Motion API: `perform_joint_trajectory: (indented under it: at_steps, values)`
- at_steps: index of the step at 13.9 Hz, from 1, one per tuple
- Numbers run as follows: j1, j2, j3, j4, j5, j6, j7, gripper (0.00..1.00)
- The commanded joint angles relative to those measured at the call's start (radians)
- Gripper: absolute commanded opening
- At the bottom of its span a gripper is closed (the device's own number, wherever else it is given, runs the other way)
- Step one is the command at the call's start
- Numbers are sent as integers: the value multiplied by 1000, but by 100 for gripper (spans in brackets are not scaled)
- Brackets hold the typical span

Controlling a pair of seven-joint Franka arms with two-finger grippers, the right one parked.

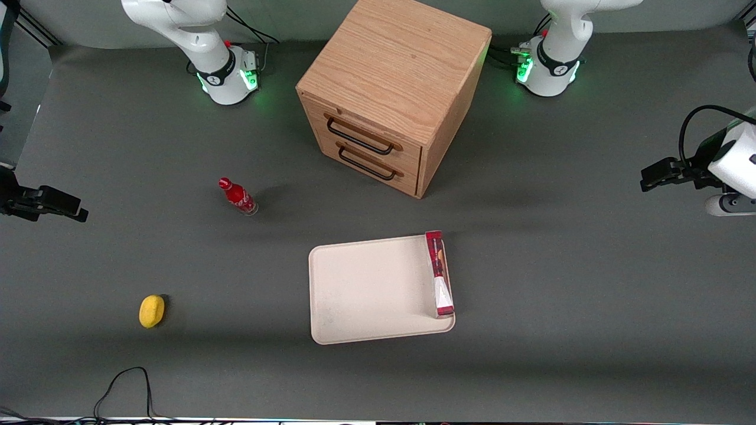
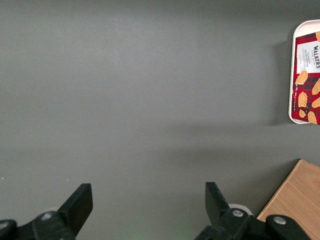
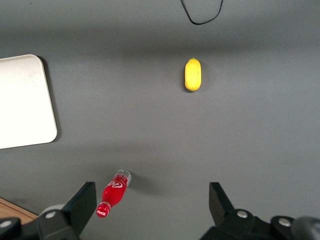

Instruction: Place red cookie box on tray

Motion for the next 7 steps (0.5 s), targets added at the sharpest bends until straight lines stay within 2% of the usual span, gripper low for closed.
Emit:
perform_joint_trajectory:
  at_steps: [1, 7]
  values:
    - [-6, 6, 10, 31, -21, -32, 36, 100]
    - [-11, 6, 9, 31, -32, -45, 40, 100]
